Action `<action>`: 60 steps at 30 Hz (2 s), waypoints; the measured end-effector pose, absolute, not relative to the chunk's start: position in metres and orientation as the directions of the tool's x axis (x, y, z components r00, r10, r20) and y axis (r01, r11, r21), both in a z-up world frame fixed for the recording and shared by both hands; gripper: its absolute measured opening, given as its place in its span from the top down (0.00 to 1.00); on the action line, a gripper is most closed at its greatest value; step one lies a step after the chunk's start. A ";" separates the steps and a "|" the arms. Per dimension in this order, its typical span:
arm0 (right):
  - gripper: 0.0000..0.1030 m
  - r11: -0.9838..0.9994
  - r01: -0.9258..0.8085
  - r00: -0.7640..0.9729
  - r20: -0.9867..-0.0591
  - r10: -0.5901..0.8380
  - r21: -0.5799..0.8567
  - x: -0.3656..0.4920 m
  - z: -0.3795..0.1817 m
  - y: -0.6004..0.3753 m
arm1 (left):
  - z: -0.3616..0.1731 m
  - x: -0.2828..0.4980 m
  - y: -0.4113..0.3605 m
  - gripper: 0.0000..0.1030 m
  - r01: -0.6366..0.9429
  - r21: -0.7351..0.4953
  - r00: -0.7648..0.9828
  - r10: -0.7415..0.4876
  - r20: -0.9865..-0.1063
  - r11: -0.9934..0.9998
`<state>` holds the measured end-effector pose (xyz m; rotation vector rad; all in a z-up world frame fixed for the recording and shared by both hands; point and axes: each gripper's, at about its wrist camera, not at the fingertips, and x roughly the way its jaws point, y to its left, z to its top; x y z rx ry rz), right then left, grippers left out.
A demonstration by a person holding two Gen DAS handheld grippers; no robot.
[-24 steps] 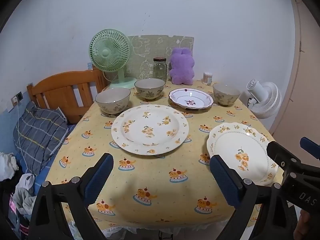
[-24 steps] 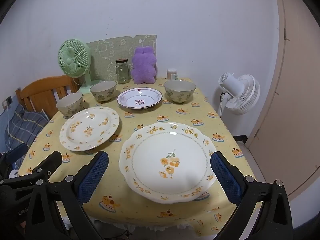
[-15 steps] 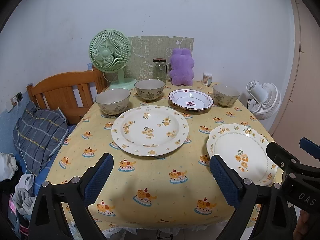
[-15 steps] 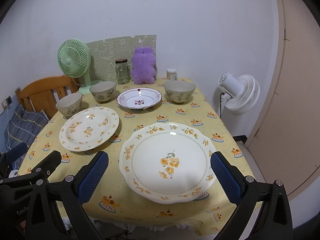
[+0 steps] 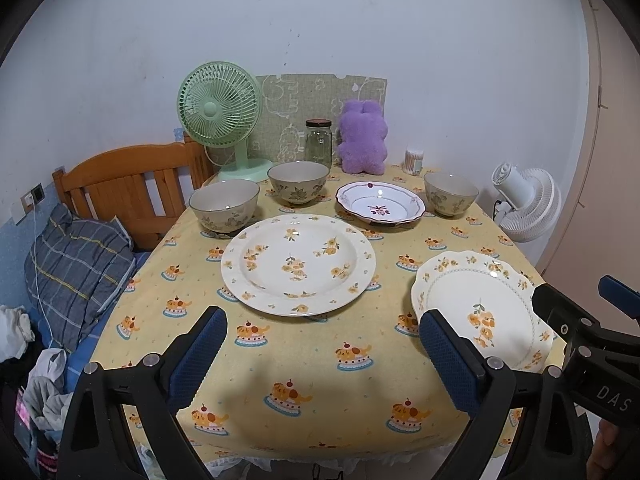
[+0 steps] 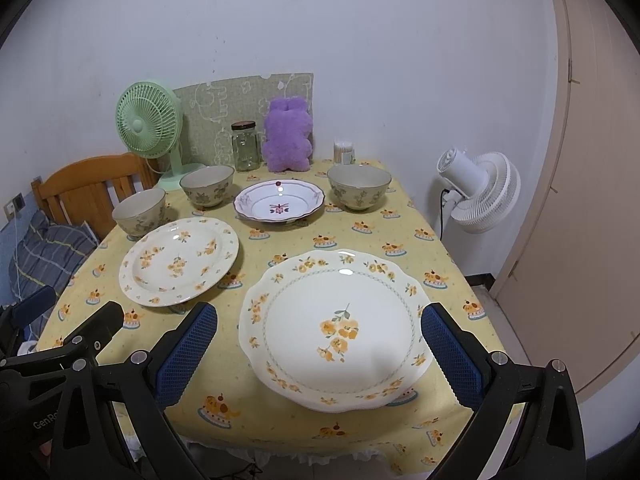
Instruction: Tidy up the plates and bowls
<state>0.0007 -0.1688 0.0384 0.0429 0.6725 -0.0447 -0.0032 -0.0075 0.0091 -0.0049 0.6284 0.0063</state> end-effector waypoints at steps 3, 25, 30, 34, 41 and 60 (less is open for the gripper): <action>0.00 0.998 0.056 0.781 -0.624 -0.028 0.026 0.001 0.038 -0.169 | 0.010 -0.003 -0.008 0.06 -0.007 0.000 0.811 0.006 -0.585 1.000; 0.00 0.995 0.096 0.772 -0.633 -0.061 0.020 0.014 0.037 -0.159 | 0.004 0.022 0.012 0.10 0.042 -0.076 0.796 -0.080 -0.600 0.996; 0.00 0.992 0.127 0.762 -0.640 -0.103 -0.008 0.023 0.041 -0.146 | 0.008 0.036 0.019 0.13 0.085 -0.098 0.794 -0.127 -0.595 0.992; 0.02 0.985 0.173 0.739 -0.660 -0.134 -0.006 0.034 0.043 -0.141 | 0.014 0.051 0.019 0.16 0.125 -0.067 0.792 -0.140 -0.594 0.990; 0.04 0.966 0.256 0.697 -0.688 -0.202 -0.024 0.046 0.040 -0.147 | 0.009 0.074 0.004 0.24 0.222 -0.071 0.734 -0.214 -0.644 0.973; 0.13 0.985 0.173 0.577 -0.809 -0.109 -0.009 0.115 -0.022 -0.242 | -0.044 0.133 -0.091 0.36 0.172 -0.040 0.586 -0.134 -0.799 0.984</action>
